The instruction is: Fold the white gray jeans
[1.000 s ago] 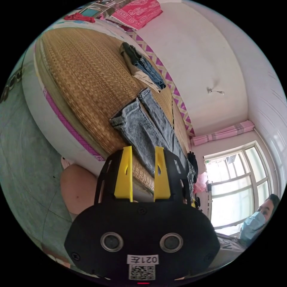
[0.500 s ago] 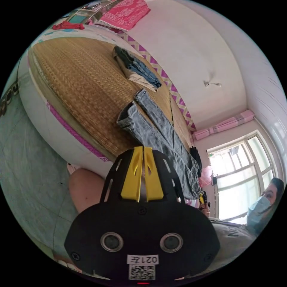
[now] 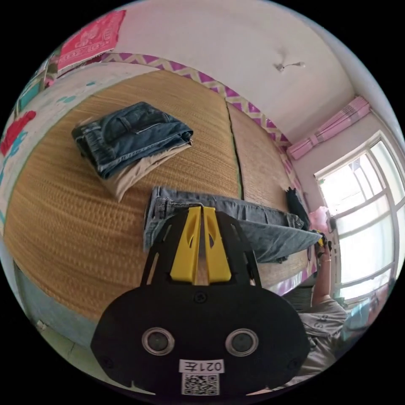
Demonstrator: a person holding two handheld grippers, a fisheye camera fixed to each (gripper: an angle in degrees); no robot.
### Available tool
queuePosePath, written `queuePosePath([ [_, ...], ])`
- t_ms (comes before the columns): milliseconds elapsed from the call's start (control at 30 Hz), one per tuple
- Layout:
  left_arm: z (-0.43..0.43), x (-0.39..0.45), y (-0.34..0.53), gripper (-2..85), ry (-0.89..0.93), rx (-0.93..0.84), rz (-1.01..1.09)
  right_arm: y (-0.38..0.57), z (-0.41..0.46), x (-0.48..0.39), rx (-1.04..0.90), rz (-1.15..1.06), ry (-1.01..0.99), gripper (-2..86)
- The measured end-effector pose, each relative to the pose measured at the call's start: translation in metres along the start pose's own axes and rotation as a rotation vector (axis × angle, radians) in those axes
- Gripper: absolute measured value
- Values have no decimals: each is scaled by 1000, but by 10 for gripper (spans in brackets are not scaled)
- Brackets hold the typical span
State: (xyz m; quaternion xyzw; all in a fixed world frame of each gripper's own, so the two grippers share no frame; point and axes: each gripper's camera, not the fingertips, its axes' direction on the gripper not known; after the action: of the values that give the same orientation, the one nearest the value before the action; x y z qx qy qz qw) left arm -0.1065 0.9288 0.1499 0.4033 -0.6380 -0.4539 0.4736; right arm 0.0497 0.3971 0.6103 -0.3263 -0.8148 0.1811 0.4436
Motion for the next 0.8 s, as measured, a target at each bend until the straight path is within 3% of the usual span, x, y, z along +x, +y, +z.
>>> queuePosePath([
  [133,117,-23,-66,-10,-54,-96,-121,-64,92,32,-54,117,103,56],
  [233,172,-47,-69,-8,-11,-102,-177,-75,111,33,-30,122,40,66],
  [400,162,-61,-39,-1,110,-5,-94,-48,91,-24,-19,-50,-30,83],
  [533,138,-4,5,-3,82,80,162,8,106,-101,-80,-316,-28,21],
  [600,160,36,20,-5,65,14,312,36,144,-138,-172,-487,106,0],
  [667,205,62,35,-8,-68,-162,402,78,210,-163,-279,-654,558,-7],
  [700,228,63,49,-9,-148,-217,422,89,227,-163,-306,-697,671,-7],
  [800,213,31,68,-9,-37,-155,328,135,246,-171,-226,-850,803,-8],
])
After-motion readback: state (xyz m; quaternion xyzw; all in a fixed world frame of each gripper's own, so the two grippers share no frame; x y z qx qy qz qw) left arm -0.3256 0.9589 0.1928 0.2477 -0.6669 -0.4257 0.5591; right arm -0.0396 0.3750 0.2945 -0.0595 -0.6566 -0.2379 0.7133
